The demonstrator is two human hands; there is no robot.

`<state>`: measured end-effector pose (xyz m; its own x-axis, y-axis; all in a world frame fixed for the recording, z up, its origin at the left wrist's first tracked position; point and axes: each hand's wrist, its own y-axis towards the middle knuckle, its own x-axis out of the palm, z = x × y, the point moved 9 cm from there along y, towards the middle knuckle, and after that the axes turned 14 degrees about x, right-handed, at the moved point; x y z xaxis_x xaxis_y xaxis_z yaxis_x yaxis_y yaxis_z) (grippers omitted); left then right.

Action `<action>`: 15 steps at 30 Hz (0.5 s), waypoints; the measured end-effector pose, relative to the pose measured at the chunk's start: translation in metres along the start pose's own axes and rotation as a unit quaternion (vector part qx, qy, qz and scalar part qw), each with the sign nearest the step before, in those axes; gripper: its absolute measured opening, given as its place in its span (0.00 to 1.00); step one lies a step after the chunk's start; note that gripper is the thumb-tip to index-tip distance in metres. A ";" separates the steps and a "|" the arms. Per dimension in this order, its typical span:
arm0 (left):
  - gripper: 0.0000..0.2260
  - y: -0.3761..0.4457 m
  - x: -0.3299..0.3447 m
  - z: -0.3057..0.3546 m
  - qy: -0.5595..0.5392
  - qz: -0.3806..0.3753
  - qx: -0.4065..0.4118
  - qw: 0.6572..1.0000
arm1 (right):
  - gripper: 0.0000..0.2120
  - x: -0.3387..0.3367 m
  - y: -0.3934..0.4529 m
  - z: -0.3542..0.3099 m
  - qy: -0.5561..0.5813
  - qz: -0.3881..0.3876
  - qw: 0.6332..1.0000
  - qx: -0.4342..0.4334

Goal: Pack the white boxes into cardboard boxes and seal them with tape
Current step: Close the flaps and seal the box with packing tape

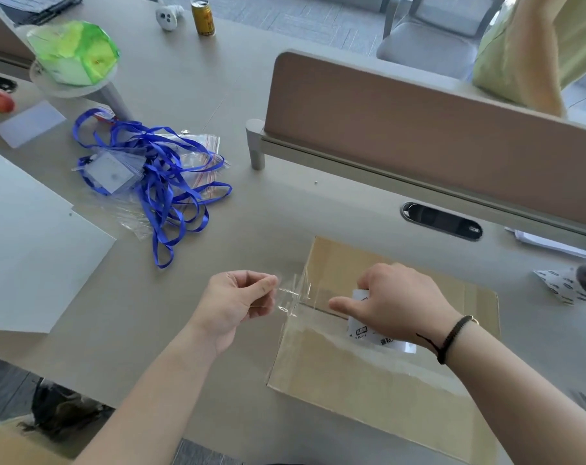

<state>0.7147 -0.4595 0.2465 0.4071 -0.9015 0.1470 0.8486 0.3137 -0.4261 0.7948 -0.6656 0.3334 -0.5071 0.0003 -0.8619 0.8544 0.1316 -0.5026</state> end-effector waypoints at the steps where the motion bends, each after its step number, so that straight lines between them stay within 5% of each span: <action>1: 0.03 0.001 0.000 -0.001 0.010 0.000 0.000 1.000 | 0.30 0.000 0.001 0.000 -0.014 0.000 1.000 0.006; 15: 0.06 0.006 -0.003 -0.021 0.054 -0.011 -0.024 0.998 | 0.20 0.010 0.017 -0.003 -0.061 -0.012 0.997 0.049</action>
<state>0.7117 -0.4617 0.2243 0.3472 -0.9357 0.0617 0.8386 0.2804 -0.4671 0.8038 -0.6609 0.3169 -0.5149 -0.1231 -0.8484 0.8523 0.0325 -0.5220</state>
